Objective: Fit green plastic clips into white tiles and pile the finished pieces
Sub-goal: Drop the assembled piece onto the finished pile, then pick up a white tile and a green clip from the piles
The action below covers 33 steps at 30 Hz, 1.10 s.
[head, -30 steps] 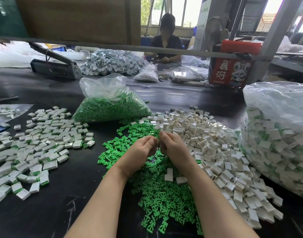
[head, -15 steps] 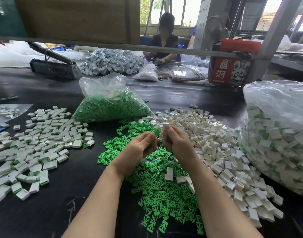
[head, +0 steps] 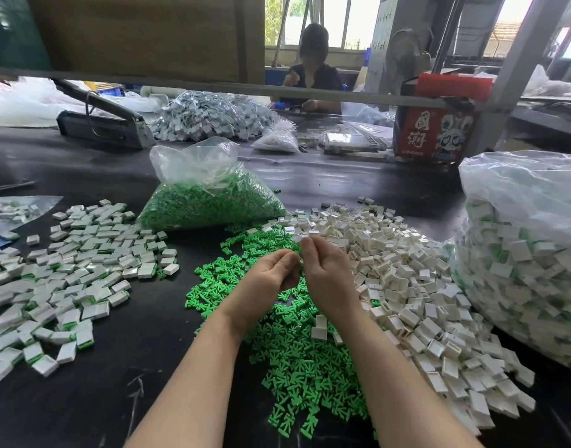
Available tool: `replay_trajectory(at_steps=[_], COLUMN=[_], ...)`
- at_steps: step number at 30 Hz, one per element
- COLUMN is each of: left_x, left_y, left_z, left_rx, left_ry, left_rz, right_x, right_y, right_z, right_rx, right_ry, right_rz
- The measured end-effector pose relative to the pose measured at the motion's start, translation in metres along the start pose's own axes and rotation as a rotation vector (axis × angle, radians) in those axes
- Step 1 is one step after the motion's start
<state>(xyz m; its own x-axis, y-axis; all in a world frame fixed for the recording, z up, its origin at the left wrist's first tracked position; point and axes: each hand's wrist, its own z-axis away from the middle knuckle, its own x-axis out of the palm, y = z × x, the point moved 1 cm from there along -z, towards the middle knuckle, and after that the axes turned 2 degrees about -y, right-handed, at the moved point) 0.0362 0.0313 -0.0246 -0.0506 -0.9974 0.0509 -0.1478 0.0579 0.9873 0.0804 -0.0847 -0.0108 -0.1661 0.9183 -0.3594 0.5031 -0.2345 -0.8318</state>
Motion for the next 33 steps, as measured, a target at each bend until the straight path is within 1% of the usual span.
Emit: replay_trajectory(at_steps=[8, 14, 19, 21, 25, 33], left_x=[0.006, 0.011, 0.015, 0.015, 0.007, -0.003], left_y=[-0.005, -0.002, -0.002, -0.001, 0.002, 0.0], left_z=[-0.004, -0.004, -0.004, -0.003, -0.002, -0.001], left_rx=[0.001, 0.042, 0.056, 0.053, 0.033, -0.02], left_ry=[0.05, 0.077, 0.076, 0.072, 0.032, 0.038], left_rz=[0.025, 0.037, 0.04, 0.047, 0.029, -0.166], right_x=[0.012, 0.014, 0.016, 0.015, 0.01, 0.004], right_y=[-0.001, 0.001, 0.003, 0.005, 0.005, 0.006], right_z=[0.006, 0.008, 0.007, 0.007, 0.005, 0.001], right_rx=[0.026, 0.012, 0.044, 0.04, 0.0, -0.005], right_ry=[0.206, 0.265, 0.294, 0.279, 0.176, -0.01], right_rz=[-0.046, -0.109, -0.154, -0.147, -0.077, -0.052])
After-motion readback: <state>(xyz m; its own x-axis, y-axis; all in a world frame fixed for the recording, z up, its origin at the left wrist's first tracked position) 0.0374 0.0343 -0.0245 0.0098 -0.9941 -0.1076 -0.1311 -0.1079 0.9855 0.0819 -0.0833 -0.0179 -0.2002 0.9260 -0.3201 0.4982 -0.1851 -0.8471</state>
